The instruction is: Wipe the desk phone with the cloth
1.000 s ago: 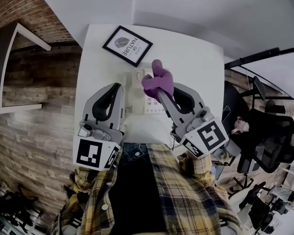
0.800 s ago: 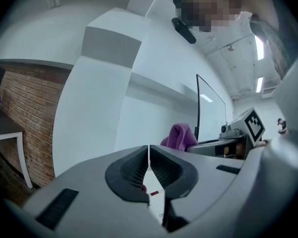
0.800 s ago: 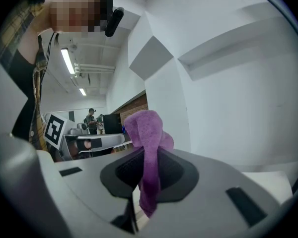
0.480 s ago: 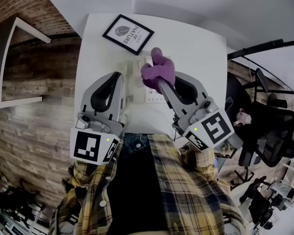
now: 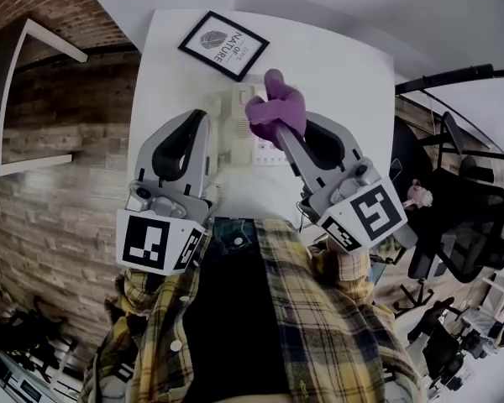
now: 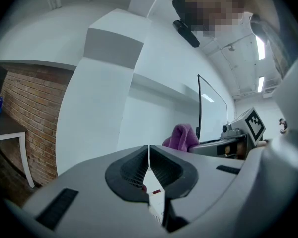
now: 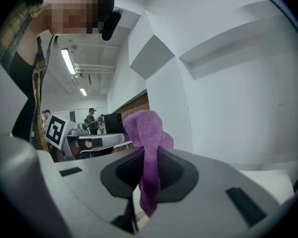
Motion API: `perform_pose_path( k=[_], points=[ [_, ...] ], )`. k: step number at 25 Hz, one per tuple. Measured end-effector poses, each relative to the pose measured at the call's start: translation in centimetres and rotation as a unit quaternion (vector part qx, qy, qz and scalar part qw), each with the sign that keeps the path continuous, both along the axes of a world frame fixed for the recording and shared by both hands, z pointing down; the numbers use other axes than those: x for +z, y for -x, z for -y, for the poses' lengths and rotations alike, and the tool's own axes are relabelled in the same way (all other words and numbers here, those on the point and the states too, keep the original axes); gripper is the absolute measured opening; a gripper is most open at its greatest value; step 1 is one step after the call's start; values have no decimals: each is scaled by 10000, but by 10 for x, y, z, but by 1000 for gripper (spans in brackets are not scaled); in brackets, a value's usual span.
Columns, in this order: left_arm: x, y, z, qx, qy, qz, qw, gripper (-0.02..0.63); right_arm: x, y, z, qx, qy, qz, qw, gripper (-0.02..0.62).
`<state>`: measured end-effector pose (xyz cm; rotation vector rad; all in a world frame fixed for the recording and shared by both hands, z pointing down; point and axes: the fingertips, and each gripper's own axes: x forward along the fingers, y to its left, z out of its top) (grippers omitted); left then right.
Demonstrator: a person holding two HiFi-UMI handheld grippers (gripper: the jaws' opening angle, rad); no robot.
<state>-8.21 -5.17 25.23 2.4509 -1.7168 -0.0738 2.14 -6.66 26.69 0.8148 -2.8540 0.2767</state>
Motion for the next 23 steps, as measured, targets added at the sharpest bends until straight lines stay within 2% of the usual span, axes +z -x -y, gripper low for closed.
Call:
perform_pose_path(
  k=[23],
  points=[
    [-1,-10,4,88,-21,10,10000,21,0,-13,4,69,8,-61,10000,61]
  ],
)
